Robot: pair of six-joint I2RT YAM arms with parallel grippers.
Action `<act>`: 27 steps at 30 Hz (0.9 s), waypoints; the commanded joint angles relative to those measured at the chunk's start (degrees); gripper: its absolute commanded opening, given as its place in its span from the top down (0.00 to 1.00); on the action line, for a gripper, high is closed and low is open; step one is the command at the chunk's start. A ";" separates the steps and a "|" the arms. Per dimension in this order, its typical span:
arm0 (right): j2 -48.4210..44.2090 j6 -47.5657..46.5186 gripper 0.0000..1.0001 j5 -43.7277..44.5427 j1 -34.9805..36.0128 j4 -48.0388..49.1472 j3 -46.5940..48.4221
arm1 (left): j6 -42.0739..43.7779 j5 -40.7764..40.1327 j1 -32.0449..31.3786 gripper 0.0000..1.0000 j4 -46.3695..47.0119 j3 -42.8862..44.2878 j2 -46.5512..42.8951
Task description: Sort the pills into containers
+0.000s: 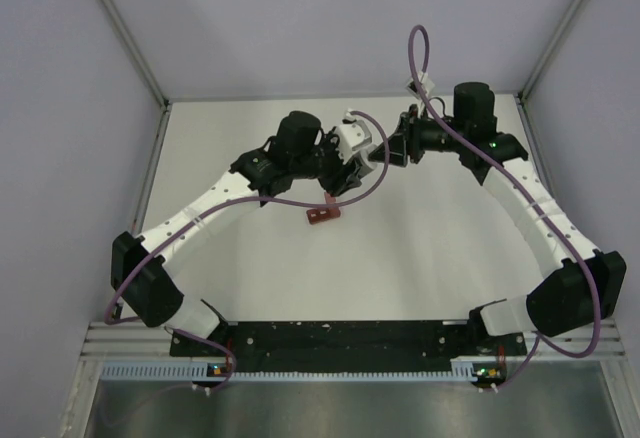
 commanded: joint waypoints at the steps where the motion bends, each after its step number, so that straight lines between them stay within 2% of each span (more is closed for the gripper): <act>1: -1.35 -0.12 0.68 -1.66 -0.23 2.20 -0.46 | 0.84 0.25 -0.36 1.00 2.54 0.17 -1.82; 6: -1.70 -0.91 0.97 -2.89 -0.14 2.29 -0.81 | 0.40 0.60 -0.36 1.00 2.72 0.08 -2.08; 7: -2.14 -1.43 1.00 -3.07 -0.14 2.29 -0.90 | 0.14 0.86 -0.36 1.00 2.89 -0.09 -2.26; 12: -4.34 -8.11 1.00 -4.82 -0.14 0.10 -0.90 | -1.53 3.84 -0.27 1.00 2.98 -0.79 -3.31; 17: -5.83 -18.46 1.00 -7.46 -0.14 -3.42 0.41 | -1.45 13.32 0.43 1.00 0.35 0.17 -3.58; 24: -4.26 -39.20 1.00 -9.57 0.82 -19.22 9.19 | -0.48 28.35 0.69 1.00 -9.13 6.75 -0.51; 27: -3.81 -46.24 0.79 -6.77 2.23 -25.47 11.23 | -0.22 32.67 0.69 1.00 -12.91 9.66 1.25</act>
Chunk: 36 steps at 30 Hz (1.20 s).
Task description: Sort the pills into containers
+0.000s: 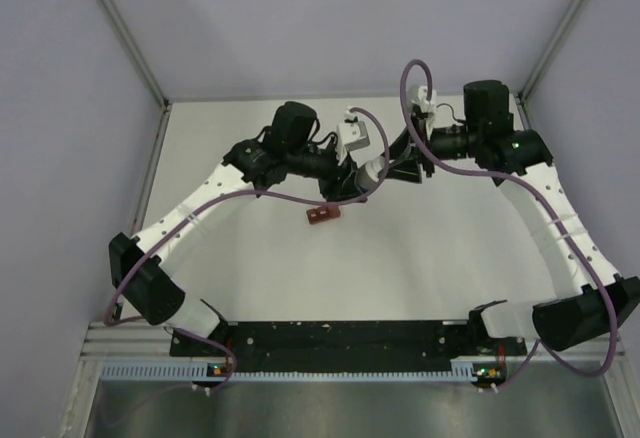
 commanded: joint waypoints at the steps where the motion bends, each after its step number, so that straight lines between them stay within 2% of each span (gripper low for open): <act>1: 0.04 -17.36 0.75 3.38 1.75 -8.81 5.35 | 0.61 13.60 -0.49 1.00 -5.95 6.10 1.41; 6: -1.02 -19.05 0.55 7.16 2.37 -9.26 5.09 | -0.61 9.92 -0.49 1.00 -3.07 4.26 0.10; 8: -1.37 -18.17 0.40 8.83 2.46 -9.17 5.26 | -1.58 7.55 -0.49 1.00 -1.30 3.30 -0.78; 10: -1.46 -15.89 0.33 9.36 2.37 -8.99 5.61 | -1.93 4.56 -0.49 1.00 -0.07 2.85 -1.31; 11: -1.55 -14.49 0.25 9.19 2.37 -8.47 5.53 | -2.02 2.81 -0.49 1.00 0.46 2.77 -1.58; 14: -2.33 -9.22 0.20 8.31 2.37 -6.01 4.91 | -2.02 -2.81 -0.49 1.00 1.95 1.63 -2.63; 21: -2.95 3.08 0.16 7.43 2.37 -0.04 5.79 | -2.20 -13.46 -0.49 1.00 4.59 0.48 -3.95; 28: 0.12 18.37 0.16 14.10 2.37 7.43 7.20 | -1.50 -21.19 -1.63 1.00 6.96 -1.01 -4.83; 32: 3.01 23.74 0.18 16.56 2.28 9.90 6.84 | -1.06 -25.85 -3.29 1.00 8.46 -2.24 -5.18; 36: 5.57 26.30 0.21 14.82 2.37 10.78 6.67 | -0.88 -28.84 -4.70 1.00 8.90 -2.25 -5.18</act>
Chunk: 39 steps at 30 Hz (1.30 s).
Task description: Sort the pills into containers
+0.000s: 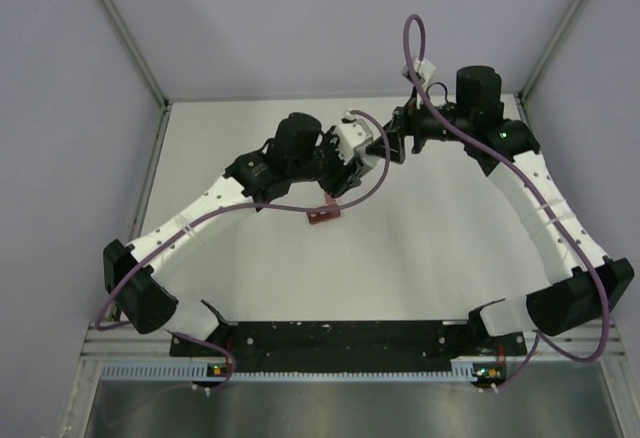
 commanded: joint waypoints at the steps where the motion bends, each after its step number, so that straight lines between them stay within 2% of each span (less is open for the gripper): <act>1: 2.58 6.48 0.21 -0.46 0.32 3.96 1.38 | 0.43 -5.46 -1.51 1.00 4.81 -0.10 -2.73; 4: 2.84 6.83 0.24 -0.64 0.23 4.67 0.42 | 0.43 -6.17 -1.86 1.00 4.90 -0.02 -2.65; 16: 1.70 6.66 0.46 -4.60 -0.65 6.08 -3.01 | 0.96 -7.49 -2.04 1.00 5.43 -0.98 -2.82; 26: -0.05 2.45 0.78 -9.95 -1.09 5.99 -4.34 | 1.75 -4.51 -2.04 1.00 4.47 -1.07 -3.00; 31: -2.34 -11.24 0.84 -12.86 -1.09 0.81 -4.16 | 2.28 1.38 -1.52 1.00 2.97 -2.12 -4.31; 39: -4.28 -33.67 0.83 -10.32 -0.65 -9.99 -2.41 | 5.88 15.96 -0.37 1.00 -1.95 -2.30 -4.23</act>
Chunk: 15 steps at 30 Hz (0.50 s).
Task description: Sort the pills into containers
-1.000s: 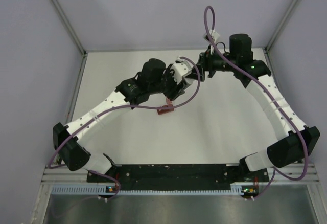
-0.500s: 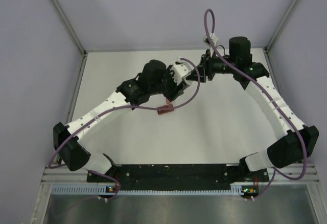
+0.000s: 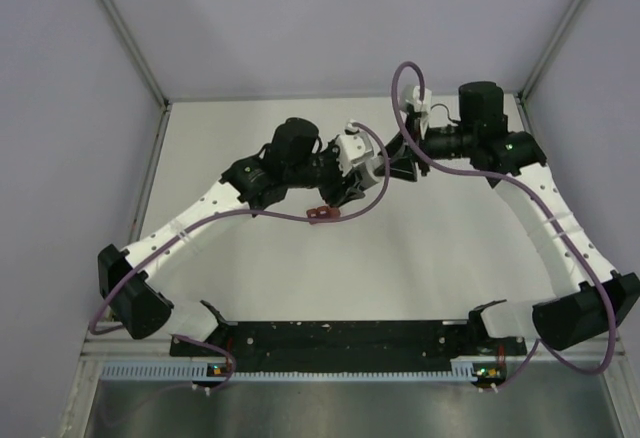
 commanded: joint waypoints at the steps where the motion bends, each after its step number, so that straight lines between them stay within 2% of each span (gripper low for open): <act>1: -1.57 -16.58 0.82 1.12 0.18 -6.46 2.73 | 3.17 11.58 0.66 1.00 -3.66 0.43 -1.69; 5: -2.62 -21.78 0.76 2.44 0.44 -8.05 2.21 | 4.75 14.58 0.66 1.00 -5.68 1.48 -0.81; 10: -3.85 -25.65 0.58 4.11 0.53 -9.37 1.86 | 5.63 15.11 0.66 1.00 -6.65 1.75 -0.64; 15: -4.20 -23.73 0.45 4.29 0.53 -9.11 1.95 | 5.11 12.39 0.66 1.00 -5.60 1.49 -0.55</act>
